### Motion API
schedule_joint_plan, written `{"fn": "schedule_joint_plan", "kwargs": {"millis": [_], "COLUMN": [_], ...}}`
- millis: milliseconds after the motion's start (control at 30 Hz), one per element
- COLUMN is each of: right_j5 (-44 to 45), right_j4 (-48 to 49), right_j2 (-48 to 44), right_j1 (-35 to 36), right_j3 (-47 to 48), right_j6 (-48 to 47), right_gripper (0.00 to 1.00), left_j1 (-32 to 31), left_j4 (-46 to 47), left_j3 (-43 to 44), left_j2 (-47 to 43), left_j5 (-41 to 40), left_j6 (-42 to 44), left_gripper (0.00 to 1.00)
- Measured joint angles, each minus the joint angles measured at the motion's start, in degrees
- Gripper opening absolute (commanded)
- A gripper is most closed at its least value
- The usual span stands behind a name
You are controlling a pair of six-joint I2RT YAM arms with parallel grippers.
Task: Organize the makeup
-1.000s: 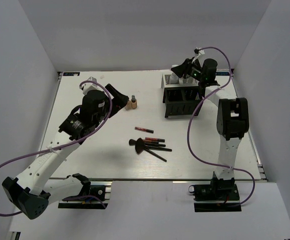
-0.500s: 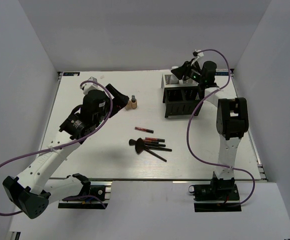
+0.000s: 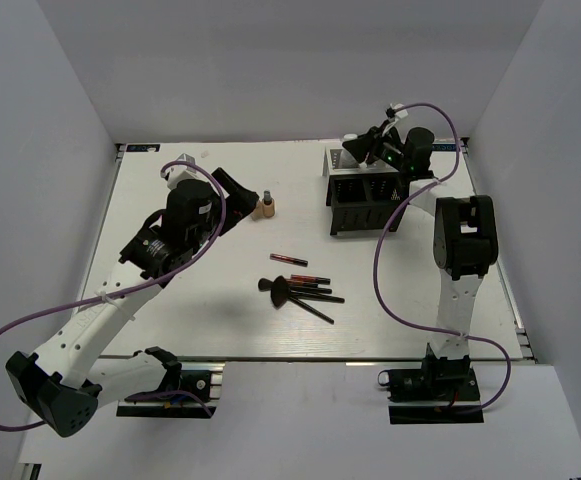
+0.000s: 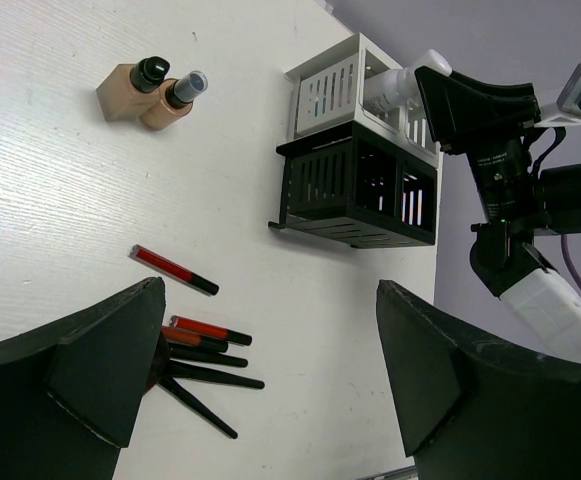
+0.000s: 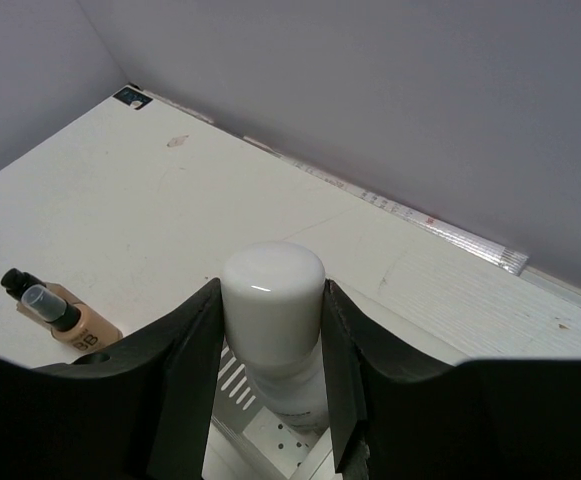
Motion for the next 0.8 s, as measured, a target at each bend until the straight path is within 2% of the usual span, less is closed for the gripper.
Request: {"fn": "schedule_joint_plan", "kwargs": {"millis": [167,433,800], "right_j5": [0.00,0.00,0.02], "right_j4": [2.78,6.01,8.44], "right_j2": [-0.63,-2.19,-2.21], "right_j1": [0.00,0.00,0.00], "right_j3": [-2.16,-5.62,-7.72], "right_j6": [-0.48,-2.08,-4.44], "right_gripper": [0.35,0.48,0.58], "left_j1": [0.00,0.00,0.00], "left_j4": [0.02,-0.20,-1.99], "left_j3": [0.00,0.00,0.39], "left_j2": [0.02,0.74,2.64], "left_j5": [0.00,0.20,0.37], "left_j6": [-0.11,-0.11,-0.11], "left_gripper": [0.96,0.96,0.96]}}
